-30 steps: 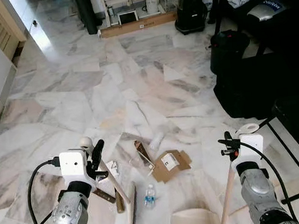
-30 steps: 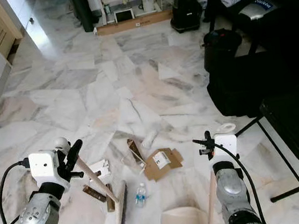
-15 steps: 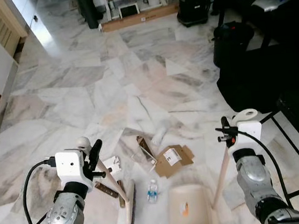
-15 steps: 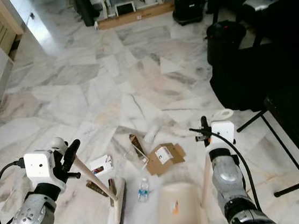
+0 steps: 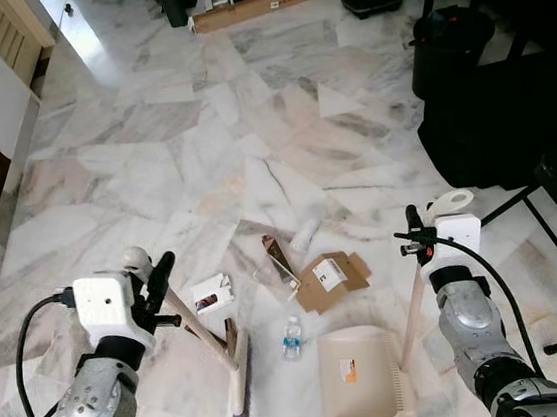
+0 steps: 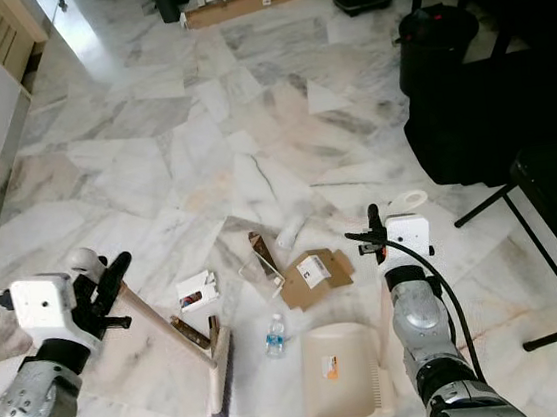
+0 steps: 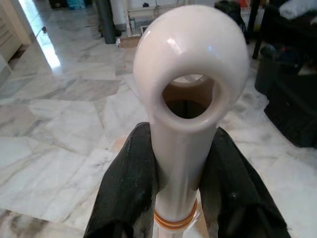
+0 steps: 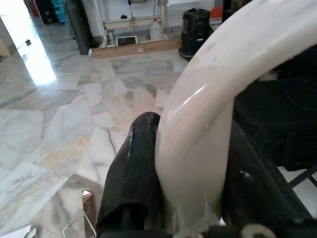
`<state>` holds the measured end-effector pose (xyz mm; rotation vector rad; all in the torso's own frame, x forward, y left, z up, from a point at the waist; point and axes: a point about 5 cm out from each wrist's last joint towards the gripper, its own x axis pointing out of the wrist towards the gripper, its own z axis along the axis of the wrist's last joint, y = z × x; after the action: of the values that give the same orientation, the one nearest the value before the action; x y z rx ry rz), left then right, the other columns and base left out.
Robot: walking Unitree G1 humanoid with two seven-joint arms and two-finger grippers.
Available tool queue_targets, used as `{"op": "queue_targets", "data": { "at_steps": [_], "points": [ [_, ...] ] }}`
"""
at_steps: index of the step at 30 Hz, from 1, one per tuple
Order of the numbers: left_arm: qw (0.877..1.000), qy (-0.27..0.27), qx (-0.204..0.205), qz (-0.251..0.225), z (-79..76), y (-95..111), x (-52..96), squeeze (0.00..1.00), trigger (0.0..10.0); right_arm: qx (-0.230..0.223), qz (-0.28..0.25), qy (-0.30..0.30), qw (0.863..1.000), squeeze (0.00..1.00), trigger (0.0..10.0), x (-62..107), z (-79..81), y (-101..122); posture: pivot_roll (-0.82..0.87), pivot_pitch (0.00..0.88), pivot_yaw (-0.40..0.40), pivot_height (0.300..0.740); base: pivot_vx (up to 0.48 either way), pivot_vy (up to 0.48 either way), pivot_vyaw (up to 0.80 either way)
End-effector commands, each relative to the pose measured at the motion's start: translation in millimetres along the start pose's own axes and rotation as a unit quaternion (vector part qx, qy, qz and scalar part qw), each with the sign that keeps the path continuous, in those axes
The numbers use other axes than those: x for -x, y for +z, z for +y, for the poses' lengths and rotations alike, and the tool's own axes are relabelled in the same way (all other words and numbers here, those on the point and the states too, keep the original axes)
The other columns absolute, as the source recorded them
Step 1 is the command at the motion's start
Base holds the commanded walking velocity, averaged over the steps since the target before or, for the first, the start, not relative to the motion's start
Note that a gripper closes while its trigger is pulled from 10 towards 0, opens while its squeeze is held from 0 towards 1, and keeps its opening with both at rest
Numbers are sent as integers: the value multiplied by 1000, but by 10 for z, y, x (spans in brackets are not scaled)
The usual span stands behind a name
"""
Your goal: Sweep floor
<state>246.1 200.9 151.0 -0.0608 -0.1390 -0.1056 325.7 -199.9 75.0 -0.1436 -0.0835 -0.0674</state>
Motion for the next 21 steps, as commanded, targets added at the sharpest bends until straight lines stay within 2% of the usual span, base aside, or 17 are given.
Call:
{"op": "queue_targets", "data": {
  "at_steps": [1,4,11,18,21],
  "points": [
    [999,7,7,-40,31,214,-37,0,10000,-5,68,7,998,0,10000,175,68,-269,189,255,162,740,0,0,0],
    [999,0,11,-38,-1,222,-60,0,10000,-5,68,9,998,0,10000,176,76,-272,186,261,153,740,0,0,0],
    [1000,-1,0,-18,-18,93,-83,0,10000,-4,62,13,998,0,10000,171,74,-254,168,289,136,740,0,0,0],
    [1000,-5,-8,-16,15,19,-276,0,10000,-1,58,16,998,0,10000,206,48,-270,154,319,130,740,0,0,0],
    [1000,-3,17,-7,28,-72,-387,0,10000,0,59,16,998,0,10000,226,36,-284,142,336,125,740,0,0,0]
  ]
}}
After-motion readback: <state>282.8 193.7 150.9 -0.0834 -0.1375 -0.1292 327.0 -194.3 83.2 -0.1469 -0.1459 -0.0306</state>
